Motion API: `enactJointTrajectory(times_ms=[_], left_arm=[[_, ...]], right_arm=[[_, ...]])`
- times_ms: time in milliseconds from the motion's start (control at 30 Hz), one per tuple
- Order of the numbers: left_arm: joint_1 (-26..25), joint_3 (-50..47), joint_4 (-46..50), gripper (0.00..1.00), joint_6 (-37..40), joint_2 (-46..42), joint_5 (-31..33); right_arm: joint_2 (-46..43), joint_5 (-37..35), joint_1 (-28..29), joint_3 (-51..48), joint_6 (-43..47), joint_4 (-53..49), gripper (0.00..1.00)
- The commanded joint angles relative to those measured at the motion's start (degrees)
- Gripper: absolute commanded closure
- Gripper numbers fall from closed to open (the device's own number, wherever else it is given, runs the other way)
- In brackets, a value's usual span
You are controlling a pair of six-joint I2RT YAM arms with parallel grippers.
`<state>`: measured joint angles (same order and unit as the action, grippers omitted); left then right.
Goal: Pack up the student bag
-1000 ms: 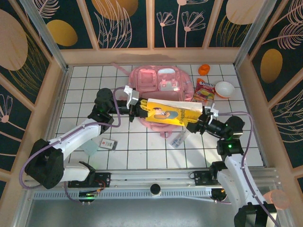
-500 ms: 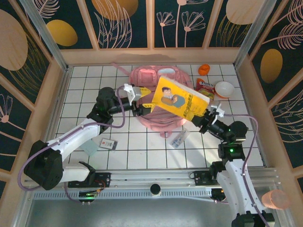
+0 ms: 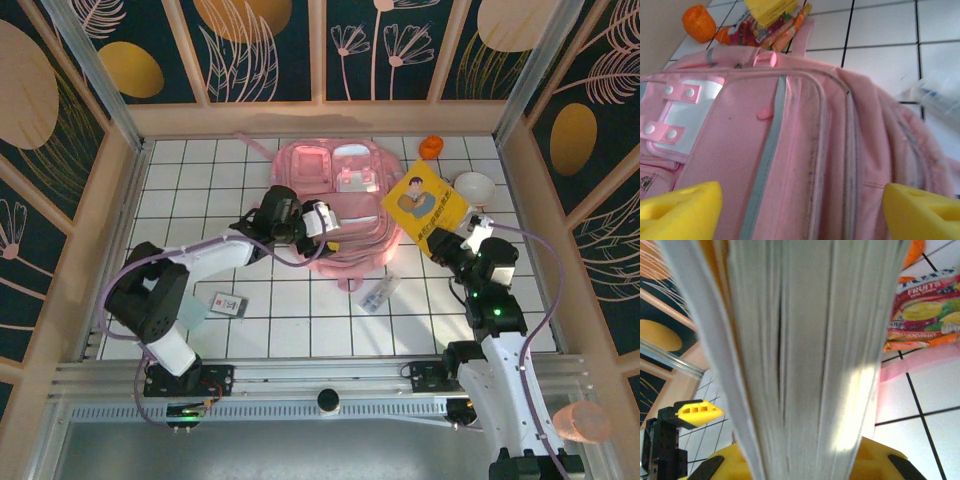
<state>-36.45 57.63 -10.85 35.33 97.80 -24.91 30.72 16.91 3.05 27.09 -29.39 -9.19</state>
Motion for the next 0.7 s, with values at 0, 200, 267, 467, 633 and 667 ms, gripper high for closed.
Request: enactJointTrajectory(times_ms=[0,200,267,467,633,667], left_arm=[[-0.37,4.08,2.44,0.17,5.27,3.84,2.41],[-0.35,7.57,7.24,0.16,11.49,8.01,9.01],[-0.33,8.58,9.71,0.15,13.5,8.73,8.88],[-0.37,11.43,15.34,0.13,16.88,10.79,5.94],[-0.41,13.2,13.32,0.14,17.53,13.73,13.16],[-0.3,13.55,12.48,0.15,17.66,14.35,14.66]], right_arm=[[-0.92,-1.35,0.02,2.89,-1.02,3.2,1.0],[-0.99,0.13,-0.05,2.12,-1.07,3.28,1.0],[-0.86,0.31,-0.01,1.52,-1.16,3.84,1.0],[-0.81,1.0,0.02,0.48,-1.55,5.46,1.0],[-0.81,1.29,0.02,1.11,-0.97,4.62,1.0],[-0.79,1.33,0.0,1.25,-0.81,4.31,1.0]])
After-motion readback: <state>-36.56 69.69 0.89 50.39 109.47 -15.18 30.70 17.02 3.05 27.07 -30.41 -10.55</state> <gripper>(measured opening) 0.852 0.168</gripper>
